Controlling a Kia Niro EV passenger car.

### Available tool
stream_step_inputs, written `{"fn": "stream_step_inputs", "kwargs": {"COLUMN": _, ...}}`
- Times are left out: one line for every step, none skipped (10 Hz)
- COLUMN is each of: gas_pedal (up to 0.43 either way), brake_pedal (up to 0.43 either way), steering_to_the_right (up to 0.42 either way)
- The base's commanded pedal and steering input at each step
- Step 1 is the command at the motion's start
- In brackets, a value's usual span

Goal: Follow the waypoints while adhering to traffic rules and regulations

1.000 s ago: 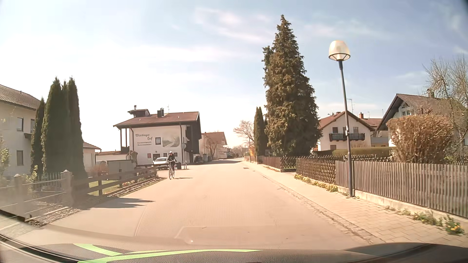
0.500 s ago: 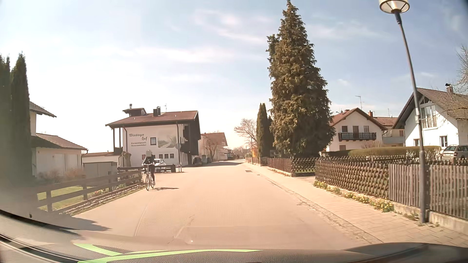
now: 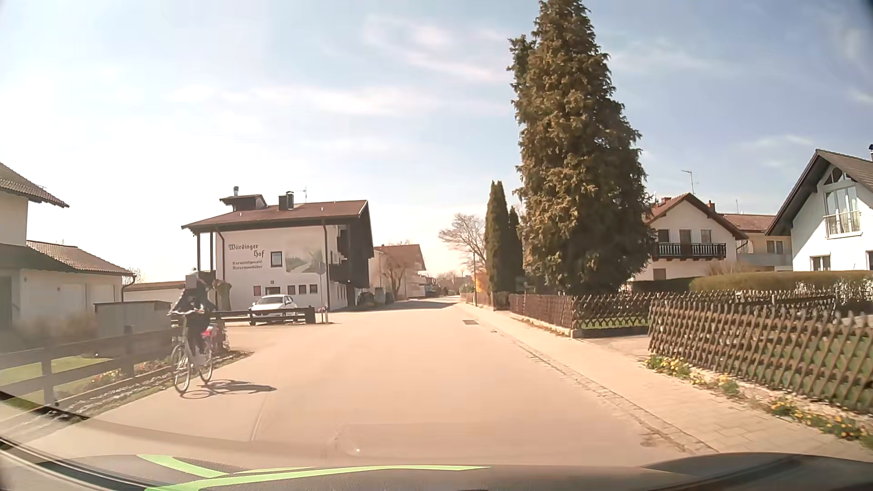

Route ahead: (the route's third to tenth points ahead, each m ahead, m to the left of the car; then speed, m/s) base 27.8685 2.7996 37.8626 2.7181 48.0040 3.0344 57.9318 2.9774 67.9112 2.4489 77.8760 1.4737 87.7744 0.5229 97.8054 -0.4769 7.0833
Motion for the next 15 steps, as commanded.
{"fn": "stream_step_inputs", "kwargs": {"gas_pedal": 0.000, "brake_pedal": 0.000, "steering_to_the_right": -0.006}}
{"fn": "stream_step_inputs", "kwargs": {"gas_pedal": 0.000, "brake_pedal": 0.000, "steering_to_the_right": -0.006}}
{"fn": "stream_step_inputs", "kwargs": {"gas_pedal": 0.000, "brake_pedal": 0.000, "steering_to_the_right": -0.007}}
{"fn": "stream_step_inputs", "kwargs": {"gas_pedal": 0.000, "brake_pedal": 0.000, "steering_to_the_right": -0.007}}
{"fn": "stream_step_inputs", "kwargs": {"gas_pedal": 0.000, "brake_pedal": 0.000, "steering_to_the_right": -0.008}}
{"fn": "stream_step_inputs", "kwargs": {"gas_pedal": 0.008, "brake_pedal": 0.000, "steering_to_the_right": -0.009}}
{"fn": "stream_step_inputs", "kwargs": {"gas_pedal": 0.087, "brake_pedal": 0.000, "steering_to_the_right": -0.009}}
{"fn": "stream_step_inputs", "kwargs": {"gas_pedal": 0.087, "brake_pedal": 0.000, "steering_to_the_right": -0.009}}
{"fn": "stream_step_inputs", "kwargs": {"gas_pedal": 0.087, "brake_pedal": 0.000, "steering_to_the_right": -0.008}}
{"fn": "stream_step_inputs", "kwargs": {"gas_pedal": 0.087, "brake_pedal": 0.000, "steering_to_the_right": -0.009}}
{"fn": "stream_step_inputs", "kwargs": {"gas_pedal": 0.087, "brake_pedal": 0.000, "steering_to_the_right": -0.009}}
{"fn": "stream_step_inputs", "kwargs": {"gas_pedal": 0.087, "brake_pedal": 0.000, "steering_to_the_right": -0.009}}
{"fn": "stream_step_inputs", "kwargs": {"gas_pedal": 0.087, "brake_pedal": 0.000, "steering_to_the_right": -0.009}}
{"fn": "stream_step_inputs", "kwargs": {"gas_pedal": 0.087, "brake_pedal": 0.000, "steering_to_the_right": -0.008}}
{"fn": "stream_step_inputs", "kwargs": {"gas_pedal": 0.087, "brake_pedal": 0.000, "steering_to_the_right": -0.006}}
